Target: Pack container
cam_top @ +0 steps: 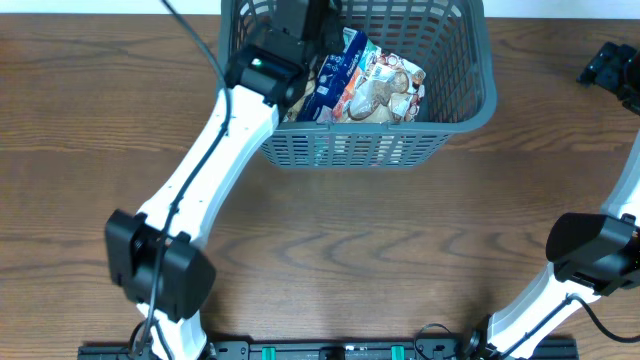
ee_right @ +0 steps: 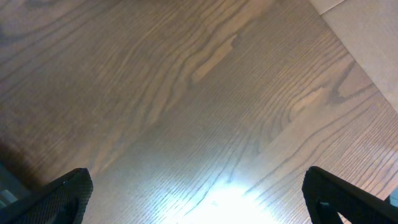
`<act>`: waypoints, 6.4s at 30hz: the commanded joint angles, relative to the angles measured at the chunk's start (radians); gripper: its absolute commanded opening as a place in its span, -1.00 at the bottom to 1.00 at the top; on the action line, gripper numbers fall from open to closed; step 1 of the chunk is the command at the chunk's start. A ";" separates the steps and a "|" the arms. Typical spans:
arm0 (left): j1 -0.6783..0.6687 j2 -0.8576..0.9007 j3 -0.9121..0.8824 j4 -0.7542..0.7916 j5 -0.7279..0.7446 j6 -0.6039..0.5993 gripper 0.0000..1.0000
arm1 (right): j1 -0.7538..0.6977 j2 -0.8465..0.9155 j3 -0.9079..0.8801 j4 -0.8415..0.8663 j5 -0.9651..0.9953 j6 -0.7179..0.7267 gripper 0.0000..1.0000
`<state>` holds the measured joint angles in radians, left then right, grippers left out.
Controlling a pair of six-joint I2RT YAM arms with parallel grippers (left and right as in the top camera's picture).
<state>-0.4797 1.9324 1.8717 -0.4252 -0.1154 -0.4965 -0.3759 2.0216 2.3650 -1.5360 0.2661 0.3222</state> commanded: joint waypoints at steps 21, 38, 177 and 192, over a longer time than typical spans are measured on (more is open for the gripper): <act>0.010 0.088 -0.002 -0.169 -0.016 0.014 -0.88 | -0.003 -0.005 -0.003 -0.001 0.014 0.010 0.99; 0.010 0.089 -0.010 -0.172 -0.027 0.014 -0.23 | -0.003 -0.005 -0.003 -0.001 0.014 0.010 0.99; 0.501 -1.892 -1.519 0.277 0.131 0.453 0.97 | -0.003 -0.005 -0.003 -0.001 0.014 0.010 0.98; 0.503 -1.930 -1.750 0.428 0.135 0.527 0.97 | -0.003 -0.005 -0.003 -0.001 0.014 0.010 0.98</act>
<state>0.0181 0.0143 0.1493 0.0002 0.0025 0.0067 -0.3759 2.0216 2.3650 -1.5360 0.2661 0.3222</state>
